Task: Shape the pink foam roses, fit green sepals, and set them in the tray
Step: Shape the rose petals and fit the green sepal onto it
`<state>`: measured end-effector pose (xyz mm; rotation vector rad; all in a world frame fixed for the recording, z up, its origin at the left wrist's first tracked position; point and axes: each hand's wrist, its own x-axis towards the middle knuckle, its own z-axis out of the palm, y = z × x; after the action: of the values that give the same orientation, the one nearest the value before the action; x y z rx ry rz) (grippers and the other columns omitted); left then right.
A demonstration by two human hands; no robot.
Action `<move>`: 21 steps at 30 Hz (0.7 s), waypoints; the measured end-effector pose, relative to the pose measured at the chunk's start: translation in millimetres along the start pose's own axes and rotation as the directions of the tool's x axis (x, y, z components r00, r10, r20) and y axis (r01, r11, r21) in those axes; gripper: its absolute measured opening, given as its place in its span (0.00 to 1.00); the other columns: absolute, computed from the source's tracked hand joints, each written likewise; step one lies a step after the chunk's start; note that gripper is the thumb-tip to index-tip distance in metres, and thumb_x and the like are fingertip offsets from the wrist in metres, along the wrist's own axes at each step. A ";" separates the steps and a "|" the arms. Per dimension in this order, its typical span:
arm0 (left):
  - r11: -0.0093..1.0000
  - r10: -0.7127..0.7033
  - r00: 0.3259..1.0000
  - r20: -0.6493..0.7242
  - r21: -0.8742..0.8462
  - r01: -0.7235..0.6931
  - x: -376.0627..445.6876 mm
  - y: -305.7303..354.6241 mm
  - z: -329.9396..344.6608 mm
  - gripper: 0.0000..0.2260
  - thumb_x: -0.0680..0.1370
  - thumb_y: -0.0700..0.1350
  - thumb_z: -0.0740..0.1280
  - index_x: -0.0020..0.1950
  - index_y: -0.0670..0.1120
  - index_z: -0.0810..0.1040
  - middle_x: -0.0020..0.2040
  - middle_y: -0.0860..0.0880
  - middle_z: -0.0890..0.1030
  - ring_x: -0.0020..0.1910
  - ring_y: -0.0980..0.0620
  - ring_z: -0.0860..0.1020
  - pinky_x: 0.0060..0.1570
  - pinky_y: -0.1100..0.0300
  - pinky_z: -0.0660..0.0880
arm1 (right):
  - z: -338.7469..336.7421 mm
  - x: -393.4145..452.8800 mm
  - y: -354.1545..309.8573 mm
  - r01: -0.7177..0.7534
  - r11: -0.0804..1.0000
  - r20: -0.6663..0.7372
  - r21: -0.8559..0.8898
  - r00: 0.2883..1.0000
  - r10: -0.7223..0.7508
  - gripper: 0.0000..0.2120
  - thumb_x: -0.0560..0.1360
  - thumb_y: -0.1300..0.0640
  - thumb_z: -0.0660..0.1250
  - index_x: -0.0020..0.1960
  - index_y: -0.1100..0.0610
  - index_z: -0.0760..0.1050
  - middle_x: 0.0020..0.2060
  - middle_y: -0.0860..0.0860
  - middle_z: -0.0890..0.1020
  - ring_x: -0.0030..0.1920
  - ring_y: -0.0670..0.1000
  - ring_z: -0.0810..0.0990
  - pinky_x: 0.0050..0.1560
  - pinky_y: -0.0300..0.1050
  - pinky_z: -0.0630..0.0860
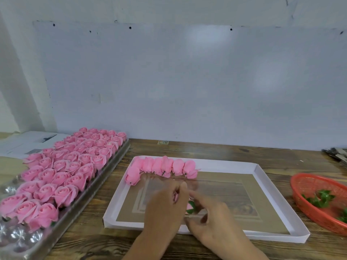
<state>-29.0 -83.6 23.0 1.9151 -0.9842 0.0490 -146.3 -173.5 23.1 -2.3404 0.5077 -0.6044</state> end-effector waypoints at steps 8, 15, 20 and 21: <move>0.979 0.028 0.996 0.082 -0.206 -0.010 -4.8 10.8 -4.4 0.24 0.64 0.71 0.66 0.58 0.72 0.66 0.54 0.69 0.74 0.49 0.63 0.76 0.42 0.67 0.75 | -5.4 3.0 -6.4 -0.093 0.814 -0.023 0.573 0.991 0.129 0.16 0.69 0.59 0.67 0.49 0.41 0.82 0.42 0.47 0.86 0.40 0.43 0.82 0.38 0.37 0.77; 0.870 -0.002 0.986 0.164 -0.486 0.083 1.9 11.7 -3.2 0.20 0.65 0.63 0.73 0.56 0.71 0.78 0.55 0.65 0.81 0.55 0.62 0.79 0.49 0.66 0.77 | -11.6 1.1 -6.3 -0.140 0.715 0.099 0.685 0.990 0.100 0.16 0.72 0.54 0.69 0.59 0.50 0.81 0.53 0.53 0.85 0.53 0.48 0.84 0.44 0.41 0.80; 0.762 0.010 0.973 0.232 -0.631 0.143 4.2 7.8 -5.7 0.19 0.63 0.62 0.80 0.50 0.57 0.84 0.50 0.50 0.86 0.50 0.49 0.83 0.52 0.49 0.81 | -13.6 -0.3 -8.0 -0.121 0.780 0.132 0.614 0.990 0.050 0.15 0.72 0.52 0.69 0.57 0.39 0.81 0.50 0.59 0.84 0.47 0.46 0.79 0.47 0.44 0.78; 0.746 0.012 0.976 0.217 -0.652 0.136 3.8 8.8 -6.4 0.21 0.62 0.65 0.80 0.50 0.57 0.83 0.50 0.50 0.86 0.50 0.49 0.83 0.50 0.52 0.81 | -12.6 -0.3 -7.9 -0.103 0.804 0.110 0.586 0.993 0.047 0.14 0.72 0.53 0.70 0.56 0.40 0.81 0.48 0.57 0.85 0.46 0.46 0.79 0.47 0.44 0.78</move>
<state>-29.9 -83.1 34.5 1.2908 -0.9076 -0.4975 -151.8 -174.1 37.0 -1.7307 0.3072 -0.5225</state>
